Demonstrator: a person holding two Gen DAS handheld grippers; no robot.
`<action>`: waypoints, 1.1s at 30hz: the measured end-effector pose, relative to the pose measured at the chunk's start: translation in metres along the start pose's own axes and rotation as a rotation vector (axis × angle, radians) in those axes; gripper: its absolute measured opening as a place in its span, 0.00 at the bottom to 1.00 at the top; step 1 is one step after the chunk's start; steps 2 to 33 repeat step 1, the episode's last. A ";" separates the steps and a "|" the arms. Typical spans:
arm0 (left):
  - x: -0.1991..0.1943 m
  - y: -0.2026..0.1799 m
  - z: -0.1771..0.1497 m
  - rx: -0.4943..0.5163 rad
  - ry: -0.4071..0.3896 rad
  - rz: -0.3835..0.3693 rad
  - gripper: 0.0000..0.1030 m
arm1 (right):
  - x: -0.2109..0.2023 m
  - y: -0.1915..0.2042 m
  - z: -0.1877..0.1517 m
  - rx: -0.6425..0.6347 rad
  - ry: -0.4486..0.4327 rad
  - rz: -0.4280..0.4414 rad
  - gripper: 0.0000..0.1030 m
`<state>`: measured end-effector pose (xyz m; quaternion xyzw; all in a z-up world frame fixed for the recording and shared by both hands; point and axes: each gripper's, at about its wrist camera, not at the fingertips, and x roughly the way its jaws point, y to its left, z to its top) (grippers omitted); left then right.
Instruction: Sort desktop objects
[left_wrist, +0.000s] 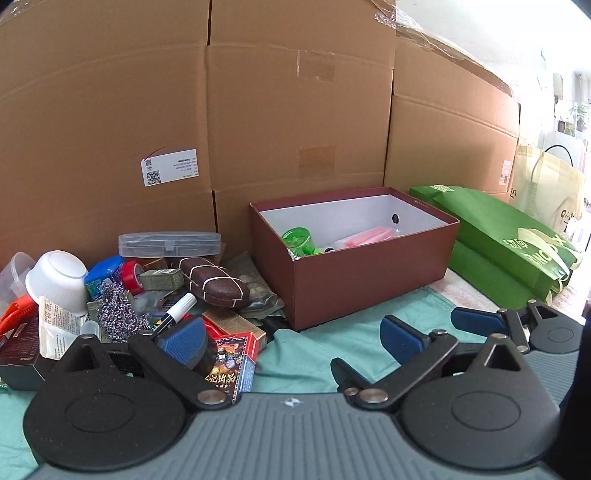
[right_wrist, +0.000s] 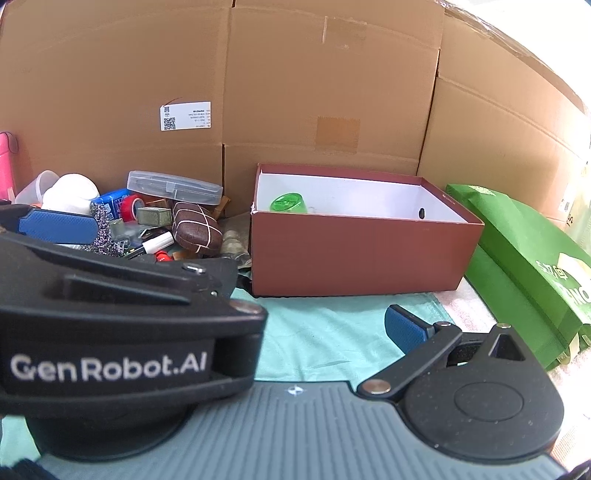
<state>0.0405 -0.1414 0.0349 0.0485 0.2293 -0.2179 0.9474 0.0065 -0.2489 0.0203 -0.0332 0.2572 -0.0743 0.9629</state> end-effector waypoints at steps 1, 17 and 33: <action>0.000 -0.001 0.000 0.002 0.004 0.000 1.00 | 0.000 0.000 0.000 0.002 0.002 -0.002 0.98; 0.000 -0.001 0.000 0.002 0.004 0.000 1.00 | 0.000 0.000 0.000 0.002 0.002 -0.002 0.98; 0.000 -0.001 0.000 0.002 0.004 0.000 1.00 | 0.000 0.000 0.000 0.002 0.002 -0.002 0.98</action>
